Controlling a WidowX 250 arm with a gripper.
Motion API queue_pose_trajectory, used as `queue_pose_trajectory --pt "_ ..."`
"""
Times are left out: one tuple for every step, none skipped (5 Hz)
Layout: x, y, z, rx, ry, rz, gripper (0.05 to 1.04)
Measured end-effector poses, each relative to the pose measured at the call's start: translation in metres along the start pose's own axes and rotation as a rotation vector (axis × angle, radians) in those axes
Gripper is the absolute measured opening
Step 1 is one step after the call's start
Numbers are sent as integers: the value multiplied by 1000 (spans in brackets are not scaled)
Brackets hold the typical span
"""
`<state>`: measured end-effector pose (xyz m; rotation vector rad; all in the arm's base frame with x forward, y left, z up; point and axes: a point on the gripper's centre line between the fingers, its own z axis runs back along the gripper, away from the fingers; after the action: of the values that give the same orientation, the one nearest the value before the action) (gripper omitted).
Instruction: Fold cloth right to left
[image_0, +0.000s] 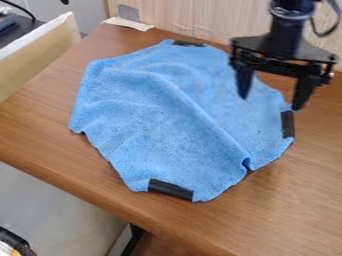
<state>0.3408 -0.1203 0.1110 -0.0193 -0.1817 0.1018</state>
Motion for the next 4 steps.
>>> queue_pose_trajectory --pt "13 -17 -17 -20 -6 2 1001" --pt "19 -26 -38 -40 12 -5 1001" --pt "17 -32 -49 -74 26 10 971" --pt "12 -31 -56 -104 41 27 808"
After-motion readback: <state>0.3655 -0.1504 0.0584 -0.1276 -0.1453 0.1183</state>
